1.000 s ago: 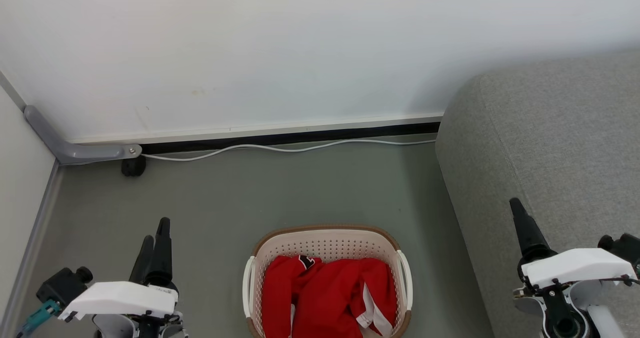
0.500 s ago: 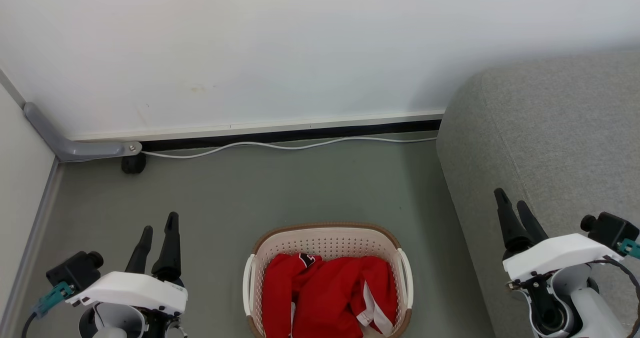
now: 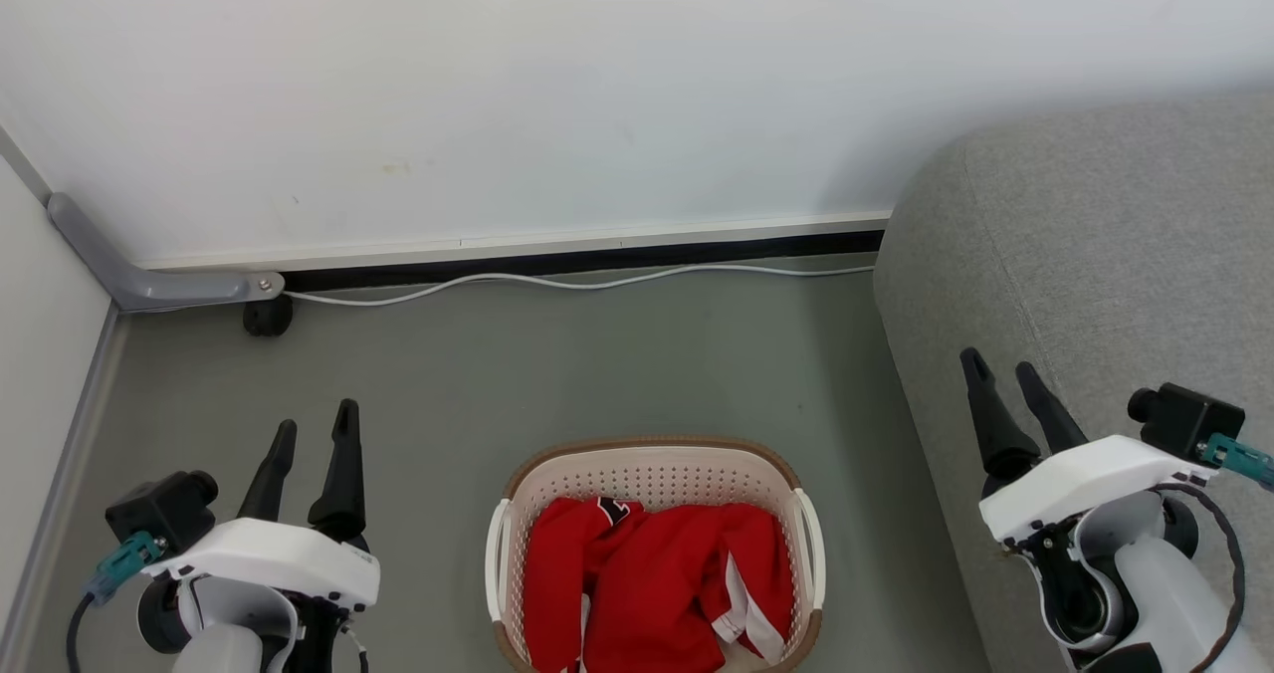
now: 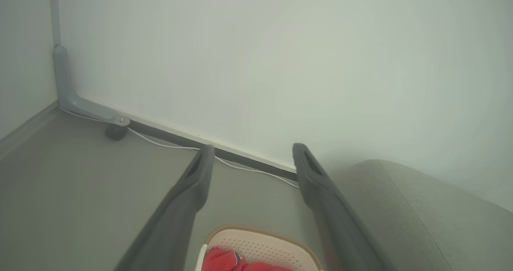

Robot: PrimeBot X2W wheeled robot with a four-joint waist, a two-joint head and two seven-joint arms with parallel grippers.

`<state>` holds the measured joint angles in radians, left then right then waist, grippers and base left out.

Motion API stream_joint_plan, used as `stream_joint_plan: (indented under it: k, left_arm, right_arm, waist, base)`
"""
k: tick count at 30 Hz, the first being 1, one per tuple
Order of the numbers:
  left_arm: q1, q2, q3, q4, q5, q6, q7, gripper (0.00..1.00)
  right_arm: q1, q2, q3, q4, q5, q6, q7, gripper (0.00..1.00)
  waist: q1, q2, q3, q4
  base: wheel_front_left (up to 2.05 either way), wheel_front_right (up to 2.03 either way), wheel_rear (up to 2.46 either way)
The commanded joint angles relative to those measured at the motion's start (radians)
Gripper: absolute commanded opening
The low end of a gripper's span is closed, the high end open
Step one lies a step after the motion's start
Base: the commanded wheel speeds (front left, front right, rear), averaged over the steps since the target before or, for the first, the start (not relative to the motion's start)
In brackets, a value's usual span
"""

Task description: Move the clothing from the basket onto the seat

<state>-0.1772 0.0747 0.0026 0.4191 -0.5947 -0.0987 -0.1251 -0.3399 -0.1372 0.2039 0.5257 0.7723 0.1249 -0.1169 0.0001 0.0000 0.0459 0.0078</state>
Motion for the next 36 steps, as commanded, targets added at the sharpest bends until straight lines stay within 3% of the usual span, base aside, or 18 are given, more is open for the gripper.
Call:
stream_joint_plan:
  k: [1, 36]
  left_arm:
    - [-0.063, 0.019, 0.023, -0.020, 0.036, 0.003, -0.015, 1.00]
    - [-0.128, 0.013, 0.064, -0.015, 0.458, 0.002, -0.115, 1.00]
  right_arm:
    - [-0.055, -0.018, 0.019, -0.018, -0.034, 0.004, -0.023, 1.00]
    - [-0.172, -0.053, 0.076, 0.056, -0.413, 0.005, -0.123, 1.00]
  waist:
    - [-0.0001, 0.0000, 0.002, 0.001]
    - [-0.0001, 0.0000, 0.012, 0.007]
  base:
    - [0.00, 0.00, 0.00]
    - [0.00, 0.00, 0.00]
